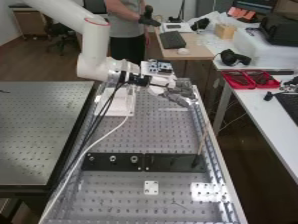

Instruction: Grab the paper clip and place it in the clear container

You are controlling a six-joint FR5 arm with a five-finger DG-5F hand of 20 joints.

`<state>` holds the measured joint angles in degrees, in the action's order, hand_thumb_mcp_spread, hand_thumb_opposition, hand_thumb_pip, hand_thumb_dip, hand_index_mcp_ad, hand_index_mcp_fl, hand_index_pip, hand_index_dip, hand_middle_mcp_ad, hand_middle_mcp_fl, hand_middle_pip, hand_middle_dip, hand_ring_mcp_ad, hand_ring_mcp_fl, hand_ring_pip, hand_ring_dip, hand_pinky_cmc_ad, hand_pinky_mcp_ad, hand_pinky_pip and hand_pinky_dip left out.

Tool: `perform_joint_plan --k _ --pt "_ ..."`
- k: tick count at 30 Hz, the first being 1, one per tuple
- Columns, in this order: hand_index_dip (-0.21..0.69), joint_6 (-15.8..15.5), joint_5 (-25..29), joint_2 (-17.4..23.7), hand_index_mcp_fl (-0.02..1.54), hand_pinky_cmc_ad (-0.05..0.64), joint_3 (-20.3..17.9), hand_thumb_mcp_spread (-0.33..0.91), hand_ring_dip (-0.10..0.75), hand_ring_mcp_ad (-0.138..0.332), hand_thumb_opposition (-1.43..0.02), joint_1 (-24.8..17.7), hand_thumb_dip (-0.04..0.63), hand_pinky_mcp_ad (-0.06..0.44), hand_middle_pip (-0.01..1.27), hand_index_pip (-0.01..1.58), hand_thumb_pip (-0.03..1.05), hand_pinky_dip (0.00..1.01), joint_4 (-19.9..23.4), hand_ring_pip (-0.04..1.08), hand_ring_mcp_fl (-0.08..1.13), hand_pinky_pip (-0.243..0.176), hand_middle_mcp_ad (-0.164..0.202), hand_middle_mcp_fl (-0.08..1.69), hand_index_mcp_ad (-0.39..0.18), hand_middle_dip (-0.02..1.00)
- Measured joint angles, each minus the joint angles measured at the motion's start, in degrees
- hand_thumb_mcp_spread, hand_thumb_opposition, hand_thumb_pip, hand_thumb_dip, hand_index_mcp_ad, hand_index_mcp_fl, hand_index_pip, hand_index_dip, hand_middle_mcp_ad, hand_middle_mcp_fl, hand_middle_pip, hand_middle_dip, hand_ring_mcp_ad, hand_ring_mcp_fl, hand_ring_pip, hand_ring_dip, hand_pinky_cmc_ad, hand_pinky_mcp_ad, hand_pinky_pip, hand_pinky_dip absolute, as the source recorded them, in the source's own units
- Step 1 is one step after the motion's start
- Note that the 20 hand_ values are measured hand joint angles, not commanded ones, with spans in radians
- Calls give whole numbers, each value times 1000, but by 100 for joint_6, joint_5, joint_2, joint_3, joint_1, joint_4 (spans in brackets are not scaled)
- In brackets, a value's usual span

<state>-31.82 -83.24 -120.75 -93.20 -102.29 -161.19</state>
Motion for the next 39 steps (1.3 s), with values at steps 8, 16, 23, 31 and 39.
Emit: perform_joint_plan --k 8,16,23,31,39 --pt "101 10 20 323 504 361 -181 469 79 99 -841 95 269 264 138 902 539 157 93 112 14 21 -28 105 -188 164" --pt "101 -92 229 1238 487 356 -539 442 79 96 -834 270 269 264 138 791 524 157 128 108 17 17 -26 106 -175 164" --pt "112 -215 629 2008 506 356 -880 428 79 101 -805 402 269 260 138 604 503 159 -50 108 0 12 -23 108 -173 164" --pt "176 -444 994 2399 522 360 -1117 419 79 101 -805 655 269 260 138 478 469 168 -240 108 0 3 -5 105 -155 164" --pt "202 -521 806 2378 552 360 -1045 419 79 101 -803 812 269 260 138 438 456 168 -301 108 0 3 -9 101 -155 164"
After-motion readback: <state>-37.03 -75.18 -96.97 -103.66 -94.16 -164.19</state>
